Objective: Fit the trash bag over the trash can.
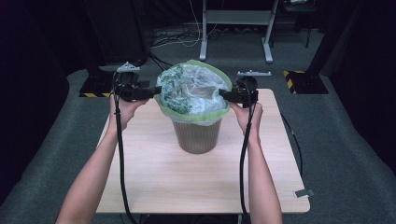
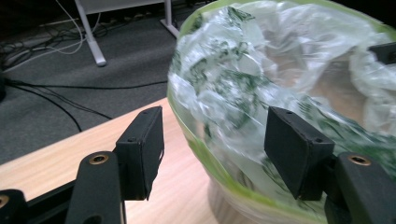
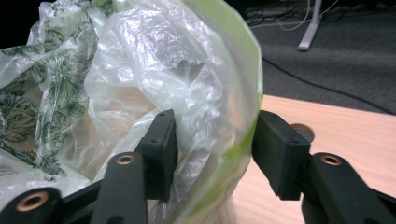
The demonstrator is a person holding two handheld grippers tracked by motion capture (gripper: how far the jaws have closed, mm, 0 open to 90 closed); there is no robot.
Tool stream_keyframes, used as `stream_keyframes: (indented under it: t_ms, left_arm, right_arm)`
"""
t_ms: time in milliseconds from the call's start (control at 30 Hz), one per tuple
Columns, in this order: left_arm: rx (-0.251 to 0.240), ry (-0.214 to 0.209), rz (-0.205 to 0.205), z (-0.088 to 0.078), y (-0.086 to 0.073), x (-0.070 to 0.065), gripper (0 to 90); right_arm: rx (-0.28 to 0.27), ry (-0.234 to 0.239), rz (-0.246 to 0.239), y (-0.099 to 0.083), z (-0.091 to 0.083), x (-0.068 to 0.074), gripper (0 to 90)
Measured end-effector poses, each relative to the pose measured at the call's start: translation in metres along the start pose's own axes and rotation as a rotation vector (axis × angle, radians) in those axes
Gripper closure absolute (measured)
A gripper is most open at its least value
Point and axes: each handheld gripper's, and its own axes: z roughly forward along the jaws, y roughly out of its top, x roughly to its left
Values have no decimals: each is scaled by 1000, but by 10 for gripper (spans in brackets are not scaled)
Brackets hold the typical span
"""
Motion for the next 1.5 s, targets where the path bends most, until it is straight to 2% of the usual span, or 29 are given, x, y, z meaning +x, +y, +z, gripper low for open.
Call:
stream_keyframes:
  t_ms: [67, 167, 200, 233, 267, 300, 333, 367, 400, 467, 600, 667, 700, 767, 833, 867, 900, 933, 967, 1000, 1033, 1133, 1167, 1300, 1500]
  left_arm:
    - [3, 2, 0, 0, -1, -1, 372]
    - [32, 7, -7, 2, -6, -2, 377]
    - [38, 6, -5, 3, -7, -2, 407]
    - [49, 6, 11, 4, -8, -1, 473]
    - [64, -7, 18, 7, -9, -1, 629]
    - [64, -7, 18, 7, -9, -1, 706]
    - [86, -9, 43, 12, -9, -1, 767]
    - [86, -9, 43, 12, -9, -1, 818]
    - [94, -10, 54, 14, -9, -2, 818]
    - [103, 20, 83, 19, -7, -2, 898]
    - [102, 47, 91, 27, -6, 3, 900]
    - [99, 58, 89, 32, -6, 6, 900]
    - [94, 60, 73, 38, -6, 12, 900]
    - [91, 63, 67, 40, -5, 14, 900]
    - [88, 78, 52, 45, -4, 19, 900]
    - [78, 86, 30, 51, -2, 25, 900]
    - [78, 86, 30, 51, -2, 25, 899]
    - [64, 72, 14, 55, -1, 29, 898]
    - [64, 72, 14, 55, -1, 29, 896]
    - [73, 77, 12, 57, 0, 31, 883]
    - [72, 57, 0, 58, 0, 32, 853]
    - [64, 41, -21, 52, -1, 31, 710]
    - [57, 48, -31, 49, -2, 30, 645]
    - [11, 18, -71, 33, -5, 32, 512]
    - [-45, -5, -58, 12, -11, 25, 449]
  right_arm:
    - [3, 5, 4, -1, 1, 0, 485]
    - [24, 6, -2, -2, 2, 2, 466]
    - [34, 7, -6, -3, 2, 3, 453]
    - [47, 13, -9, -5, 2, 3, 432]
    - [46, 35, -1, -8, 0, 4, 408]
    - [46, 35, -1, -8, 0, 4, 408]
    - [28, 57, -4, -10, -5, 5, 371]
    - [28, 57, -4, -10, -5, 5, 371]
    - [21, 68, -6, -11, -7, 6, 361]
    - [-17, 83, -18, -10, -16, 8, 329]
    - [-88, 106, -19, -6, -34, 9, 282]
    - [-106, 100, -24, -2, -41, 9, 283]
    - [-115, 87, -29, 1, -45, 7, 298]
    - [-111, 78, -28, 2, -46, 6, 300]
    - [-102, 67, -21, 3, -45, 3, 341]
    - [-97, 63, -19, 4, -44, 2, 344]
    - [-97, 63, -19, 4, -44, 2, 344]
    - [-83, 62, -16, 4, -40, 1, 359]
    - [-83, 62, -16, 4, -40, 1, 359]
    - [-59, 54, -20, 4, -34, 2, 378]
    - [-50, 49, -22, 4, -31, 2, 390]
    - [-11, 24, -30, 4, -20, 3, 398]
    - [0, 19, -32, 4, -17, 4, 401]
    - [19, 12, -21, 2, -8, 3, 404]
    - [28, 25, 3, -3, 0, -1, 384]
